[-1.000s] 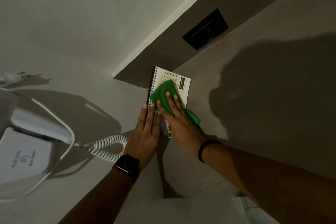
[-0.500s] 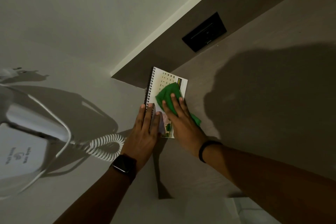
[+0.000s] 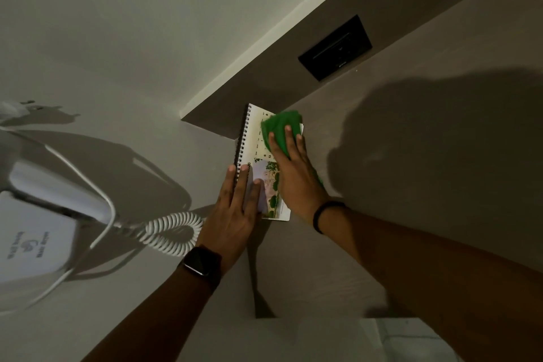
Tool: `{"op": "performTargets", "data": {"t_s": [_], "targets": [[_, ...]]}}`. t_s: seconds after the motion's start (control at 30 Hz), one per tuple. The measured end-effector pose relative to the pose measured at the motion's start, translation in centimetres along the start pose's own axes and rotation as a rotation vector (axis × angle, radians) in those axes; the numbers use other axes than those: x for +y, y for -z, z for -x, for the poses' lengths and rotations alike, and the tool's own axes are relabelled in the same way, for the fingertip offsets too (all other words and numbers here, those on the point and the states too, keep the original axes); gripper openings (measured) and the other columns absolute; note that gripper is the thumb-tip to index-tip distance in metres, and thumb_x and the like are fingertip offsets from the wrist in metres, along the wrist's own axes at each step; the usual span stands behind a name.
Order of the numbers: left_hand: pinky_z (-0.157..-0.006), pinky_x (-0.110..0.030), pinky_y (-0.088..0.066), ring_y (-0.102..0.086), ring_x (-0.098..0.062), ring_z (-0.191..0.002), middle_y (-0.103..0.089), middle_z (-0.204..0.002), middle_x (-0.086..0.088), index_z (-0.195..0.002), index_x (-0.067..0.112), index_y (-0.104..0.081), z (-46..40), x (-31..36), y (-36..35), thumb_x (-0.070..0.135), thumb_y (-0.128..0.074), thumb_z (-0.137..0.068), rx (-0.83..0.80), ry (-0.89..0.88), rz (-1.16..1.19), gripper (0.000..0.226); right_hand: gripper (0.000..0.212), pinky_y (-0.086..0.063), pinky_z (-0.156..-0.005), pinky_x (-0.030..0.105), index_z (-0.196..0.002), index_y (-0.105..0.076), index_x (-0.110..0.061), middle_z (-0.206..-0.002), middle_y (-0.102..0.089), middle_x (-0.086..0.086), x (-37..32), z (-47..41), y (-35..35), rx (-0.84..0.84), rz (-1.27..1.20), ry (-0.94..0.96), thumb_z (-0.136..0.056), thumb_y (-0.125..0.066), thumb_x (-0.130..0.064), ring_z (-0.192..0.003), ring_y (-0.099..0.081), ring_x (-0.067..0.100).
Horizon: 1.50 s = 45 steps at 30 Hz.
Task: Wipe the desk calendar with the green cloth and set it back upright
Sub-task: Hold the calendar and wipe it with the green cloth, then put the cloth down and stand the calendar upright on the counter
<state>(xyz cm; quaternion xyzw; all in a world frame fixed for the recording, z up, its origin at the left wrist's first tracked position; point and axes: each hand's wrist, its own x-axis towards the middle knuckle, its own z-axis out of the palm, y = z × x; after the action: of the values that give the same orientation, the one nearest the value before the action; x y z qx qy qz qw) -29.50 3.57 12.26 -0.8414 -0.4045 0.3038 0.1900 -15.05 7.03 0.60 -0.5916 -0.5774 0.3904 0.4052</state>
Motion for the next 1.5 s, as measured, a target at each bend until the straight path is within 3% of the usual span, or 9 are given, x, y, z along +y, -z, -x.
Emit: {"op": "performTargets", "data": {"t_s": [0.17, 0.37, 0.5, 0.83, 0.97, 1.13, 1.27, 1.4, 1.5], "targets": [[-0.110, -0.066, -0.048, -0.041, -0.057, -0.144, -0.045, -0.152, -0.040, -0.145, -0.009, -0.055, -0.1, 0.1, 0.5, 0.024, -0.093, -0.080, 0.002, -0.037, -0.042, 0.083, 0.084, -0.024, -0.124, 0.056, -0.163, 0.002, -0.031, -0.172, 0.015, 0.003, -0.6, 3.7, -1.5, -0.066, 0.058, 0.170, -0.096, -0.044, -0.009, -0.157, 0.016, 0.029], [-0.107, -0.069, -0.047, -0.041, -0.061, -0.142, -0.046, -0.151, -0.040, -0.143, -0.008, -0.058, 0.0, 0.1, 0.1, 0.020, -0.096, -0.072, 0.008, -0.019, -0.031, 0.085, 0.089, -0.031, -0.121, 0.056, -0.163, 0.000, -0.027, -0.172, 0.013, 0.007, 0.3, 0.5, -0.2, -0.024, 0.013, -0.019, -0.095, -0.051, -0.003, -0.155, 0.017, 0.035], [-0.112, -0.070, -0.043, -0.032, -0.061, -0.147, -0.037, -0.158, -0.040, -0.150, -0.006, -0.052, 0.1, 0.3, -0.3, 0.023, -0.091, -0.080, 0.003, 0.011, 0.027, 0.085, 0.084, -0.028, -0.122, 0.056, -0.164, -0.008, -0.026, -0.173, 0.005, 0.008, -0.8, -0.9, 0.8, -0.090, -0.018, 0.052, -0.095, -0.051, -0.003, -0.157, 0.006, 0.036], [-0.128, -0.058, -0.014, -0.009, -0.042, -0.161, -0.012, -0.174, -0.021, -0.168, 0.014, -0.019, -3.6, 6.4, 3.6, 0.060, -0.039, -0.103, 0.198, 0.210, 0.431, 0.082, 0.063, -0.013, -0.128, 0.038, -0.160, -0.018, -0.029, -0.172, -0.006, 0.002, 2.1, 7.7, 14.6, -0.052, -0.241, -0.076, -0.105, -0.038, -0.005, -0.158, -0.006, 0.018], [-0.125, -0.059, -0.029, -0.027, -0.043, -0.156, -0.031, -0.168, -0.024, -0.163, 0.010, -0.031, -10.5, 15.5, 8.2, 0.049, -0.067, -0.096, 0.354, 0.246, 0.763, 0.086, 0.064, -0.013, -0.127, 0.040, -0.161, -0.018, -0.024, -0.172, -0.003, 0.006, 5.1, 7.9, 27.4, 0.057, 0.056, -0.065, -0.104, -0.039, -0.003, -0.158, -0.004, 0.025], [-0.130, -0.054, -0.021, -0.014, -0.035, -0.160, -0.020, -0.173, -0.016, -0.167, 0.014, -0.017, -18.9, 26.1, 12.5, 0.056, -0.052, -0.102, 0.291, 0.282, 1.117, 0.085, 0.083, -0.007, -0.125, 0.052, -0.163, -0.011, -0.024, -0.172, 0.005, 0.009, 10.8, 7.6, 39.6, 0.156, 0.593, -0.152, -0.094, -0.048, 0.002, -0.157, 0.008, 0.034], [-0.129, -0.057, -0.018, -0.021, -0.040, -0.157, -0.029, -0.169, -0.019, -0.166, 0.011, -0.024, -22.0, 30.8, 13.0, 0.060, -0.041, -0.103, 0.277, 0.302, 1.022, 0.081, 0.083, -0.005, -0.126, 0.060, -0.163, -0.011, -0.020, -0.171, 0.000, 0.018, 15.6, 6.2, 41.7, 0.038, 0.875, -0.238, -0.093, -0.052, -0.005, -0.156, 0.003, 0.043], [-0.128, -0.059, -0.019, -0.024, -0.041, -0.156, -0.032, -0.168, -0.019, -0.163, 0.016, -0.031, -22.7, 31.3, 12.3, 0.062, -0.035, -0.102, 0.321, 0.329, 0.865, 0.076, 0.063, 0.000, -0.125, 0.061, -0.163, -0.013, -0.028, -0.171, -0.008, 0.015, 17.8, 5.6, 40.2, 0.024, 0.993, -0.227, -0.105, -0.025, -0.049, -0.156, -0.004, 0.043], [-0.129, -0.059, -0.016, -0.019, -0.040, -0.158, -0.026, -0.171, -0.018, -0.166, 0.019, -0.026, -22.7, 31.3, 12.3, 0.062, -0.033, -0.103, 0.307, 0.327, 0.860, 0.076, 0.067, -0.005, -0.124, 0.062, -0.163, -0.013, -0.028, -0.171, -0.009, 0.017, 17.9, 5.5, 39.7, 0.037, 1.025, -0.228, -0.103, -0.017, -0.059, -0.156, -0.006, 0.044]]}}
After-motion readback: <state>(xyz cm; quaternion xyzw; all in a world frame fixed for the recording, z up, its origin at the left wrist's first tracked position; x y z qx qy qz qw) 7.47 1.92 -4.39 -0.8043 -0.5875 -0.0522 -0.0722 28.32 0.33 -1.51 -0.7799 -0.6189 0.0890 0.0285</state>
